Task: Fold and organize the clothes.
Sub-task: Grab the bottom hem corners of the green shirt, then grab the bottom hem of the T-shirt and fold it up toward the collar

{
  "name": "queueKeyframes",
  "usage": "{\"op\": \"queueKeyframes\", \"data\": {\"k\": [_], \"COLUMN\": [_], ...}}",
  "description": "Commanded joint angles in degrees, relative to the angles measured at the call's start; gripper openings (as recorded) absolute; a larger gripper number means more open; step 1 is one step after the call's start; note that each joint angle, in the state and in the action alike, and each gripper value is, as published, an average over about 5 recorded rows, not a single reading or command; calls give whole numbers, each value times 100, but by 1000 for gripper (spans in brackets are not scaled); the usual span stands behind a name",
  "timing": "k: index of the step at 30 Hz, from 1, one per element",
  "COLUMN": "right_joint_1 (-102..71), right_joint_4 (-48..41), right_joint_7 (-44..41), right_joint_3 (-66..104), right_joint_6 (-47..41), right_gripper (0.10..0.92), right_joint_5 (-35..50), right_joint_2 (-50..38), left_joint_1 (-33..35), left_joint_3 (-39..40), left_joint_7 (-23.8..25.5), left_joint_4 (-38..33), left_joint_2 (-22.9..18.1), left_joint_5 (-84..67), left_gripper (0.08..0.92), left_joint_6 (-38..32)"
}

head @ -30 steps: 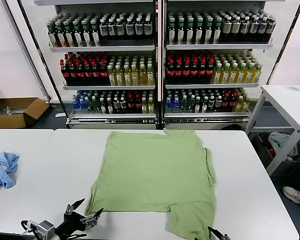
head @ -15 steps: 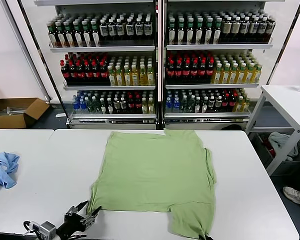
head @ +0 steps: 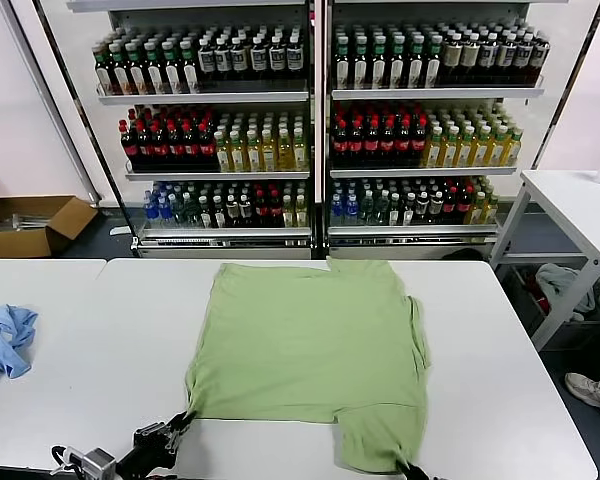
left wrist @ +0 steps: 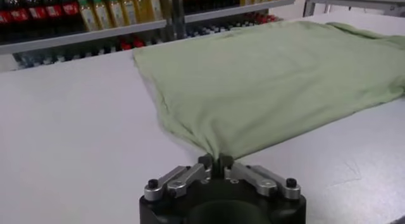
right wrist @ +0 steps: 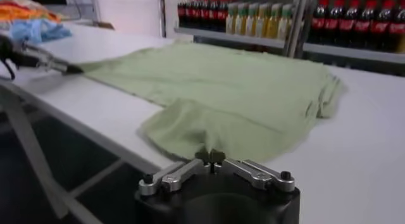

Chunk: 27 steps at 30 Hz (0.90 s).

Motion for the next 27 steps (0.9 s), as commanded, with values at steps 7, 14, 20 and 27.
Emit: {"op": "queueKeyframes", "data": {"k": [7, 14, 20, 27], "right_joint_1": [-200, -530, 29, 1621], "right_joint_4": [205, 262, 100, -353], "right_joint_7": [-250, -476, -290, 102], "right_joint_3": [81, 176, 123, -104], "right_joint_6": [490, 770, 719, 373], "right_gripper": [107, 107, 107, 107], "right_joint_5": [956, 1103, 1397, 1810], "right_joint_2": [75, 202, 110, -38], "left_joint_1": [285, 604, 244, -656], "left_joint_3": [-215, -405, -401, -298], "left_joint_7": [6, -9, 4, 26], "left_joint_4": [-790, -1229, -1076, -504], "left_joint_2": [-112, -67, 113, 245], "left_joint_5": [-60, -76, -252, -519], "left_gripper": [89, 89, 89, 88], "left_joint_6": [-39, -16, -47, 6]}}
